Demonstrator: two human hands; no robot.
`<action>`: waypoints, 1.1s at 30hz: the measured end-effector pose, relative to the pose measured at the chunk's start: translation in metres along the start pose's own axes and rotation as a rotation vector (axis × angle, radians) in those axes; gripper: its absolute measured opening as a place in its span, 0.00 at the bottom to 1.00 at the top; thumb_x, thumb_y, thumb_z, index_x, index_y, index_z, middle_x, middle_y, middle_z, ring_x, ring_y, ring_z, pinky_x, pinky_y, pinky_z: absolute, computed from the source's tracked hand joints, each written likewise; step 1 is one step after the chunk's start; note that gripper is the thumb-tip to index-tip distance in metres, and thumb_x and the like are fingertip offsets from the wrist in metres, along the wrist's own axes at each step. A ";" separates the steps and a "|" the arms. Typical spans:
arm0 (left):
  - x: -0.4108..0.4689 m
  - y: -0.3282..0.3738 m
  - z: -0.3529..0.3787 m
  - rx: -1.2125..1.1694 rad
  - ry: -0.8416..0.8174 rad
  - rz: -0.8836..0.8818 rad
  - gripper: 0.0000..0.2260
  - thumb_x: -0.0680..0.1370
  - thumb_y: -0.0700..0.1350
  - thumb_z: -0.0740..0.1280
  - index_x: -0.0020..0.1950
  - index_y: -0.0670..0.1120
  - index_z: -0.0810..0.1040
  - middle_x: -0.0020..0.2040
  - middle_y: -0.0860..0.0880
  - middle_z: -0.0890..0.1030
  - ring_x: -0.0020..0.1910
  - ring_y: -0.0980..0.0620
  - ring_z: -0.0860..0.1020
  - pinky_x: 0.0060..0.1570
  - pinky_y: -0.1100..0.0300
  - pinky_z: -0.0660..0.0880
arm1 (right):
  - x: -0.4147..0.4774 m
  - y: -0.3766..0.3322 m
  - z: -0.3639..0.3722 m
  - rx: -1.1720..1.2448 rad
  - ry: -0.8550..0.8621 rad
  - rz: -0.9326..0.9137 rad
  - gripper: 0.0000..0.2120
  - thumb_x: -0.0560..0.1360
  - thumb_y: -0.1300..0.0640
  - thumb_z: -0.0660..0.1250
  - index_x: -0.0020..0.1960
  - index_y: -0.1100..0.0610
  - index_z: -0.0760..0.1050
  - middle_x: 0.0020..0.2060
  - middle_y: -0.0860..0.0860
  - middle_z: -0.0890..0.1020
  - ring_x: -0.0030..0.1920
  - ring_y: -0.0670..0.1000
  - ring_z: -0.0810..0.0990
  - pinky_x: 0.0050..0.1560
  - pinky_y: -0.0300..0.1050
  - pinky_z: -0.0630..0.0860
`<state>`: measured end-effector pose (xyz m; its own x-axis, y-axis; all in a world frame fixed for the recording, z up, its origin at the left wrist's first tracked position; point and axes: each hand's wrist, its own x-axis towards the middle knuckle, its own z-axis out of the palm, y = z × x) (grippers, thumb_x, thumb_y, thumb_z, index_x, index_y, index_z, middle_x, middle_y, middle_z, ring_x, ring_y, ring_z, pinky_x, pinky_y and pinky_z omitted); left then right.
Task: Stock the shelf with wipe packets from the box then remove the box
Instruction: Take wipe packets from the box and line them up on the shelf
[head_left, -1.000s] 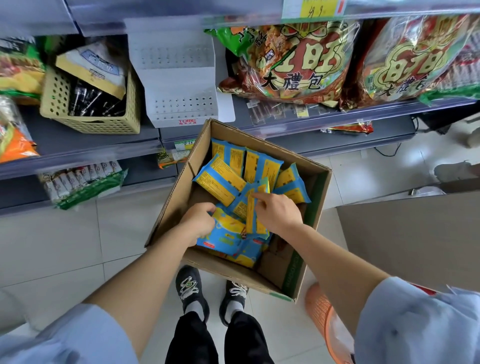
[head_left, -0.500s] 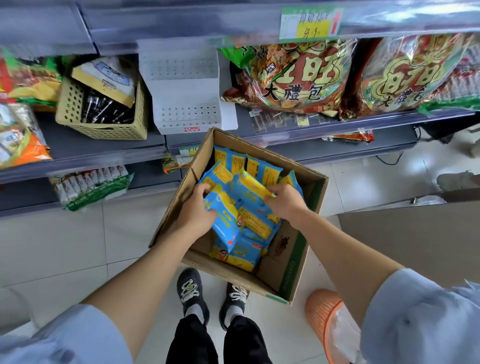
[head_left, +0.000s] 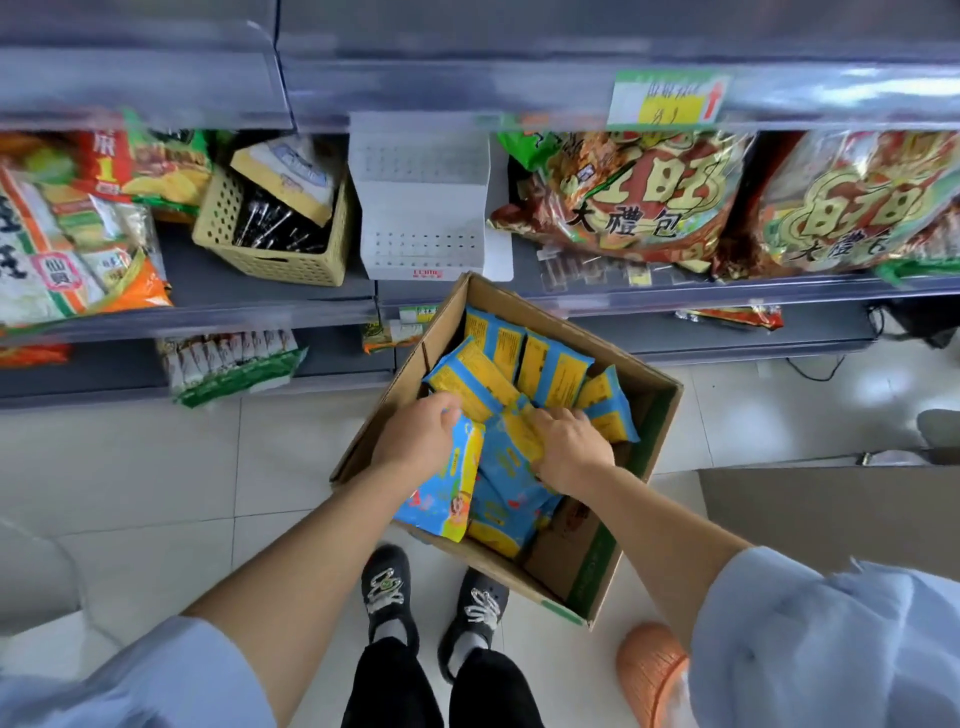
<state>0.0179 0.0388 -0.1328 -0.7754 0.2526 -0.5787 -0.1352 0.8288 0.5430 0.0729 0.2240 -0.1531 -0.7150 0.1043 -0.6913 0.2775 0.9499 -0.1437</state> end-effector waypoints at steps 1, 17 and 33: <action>0.000 -0.001 0.000 0.011 -0.031 -0.017 0.14 0.81 0.47 0.60 0.66 0.48 0.72 0.63 0.45 0.76 0.57 0.43 0.75 0.50 0.54 0.71 | 0.003 -0.003 0.005 -0.104 0.041 -0.115 0.35 0.75 0.57 0.68 0.77 0.51 0.55 0.75 0.52 0.58 0.74 0.56 0.57 0.68 0.51 0.66; -0.006 -0.006 -0.002 0.091 -0.101 -0.241 0.20 0.75 0.46 0.70 0.60 0.43 0.65 0.60 0.45 0.76 0.55 0.44 0.77 0.50 0.50 0.76 | 0.029 -0.038 -0.007 -0.541 -0.015 -0.358 0.23 0.78 0.67 0.60 0.70 0.51 0.67 0.53 0.55 0.76 0.56 0.57 0.73 0.40 0.48 0.71; -0.082 0.012 -0.129 -0.042 -0.051 0.051 0.31 0.74 0.47 0.73 0.74 0.52 0.65 0.69 0.50 0.72 0.65 0.51 0.73 0.56 0.60 0.70 | -0.050 -0.070 -0.126 -0.092 0.297 -0.179 0.09 0.77 0.57 0.65 0.57 0.51 0.77 0.54 0.52 0.81 0.54 0.57 0.78 0.47 0.47 0.75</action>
<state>0.0000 -0.0359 -0.0003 -0.7499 0.3196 -0.5792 -0.1231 0.7928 0.5969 0.0088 0.1890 -0.0191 -0.9060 0.0021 -0.4233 0.0817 0.9820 -0.1700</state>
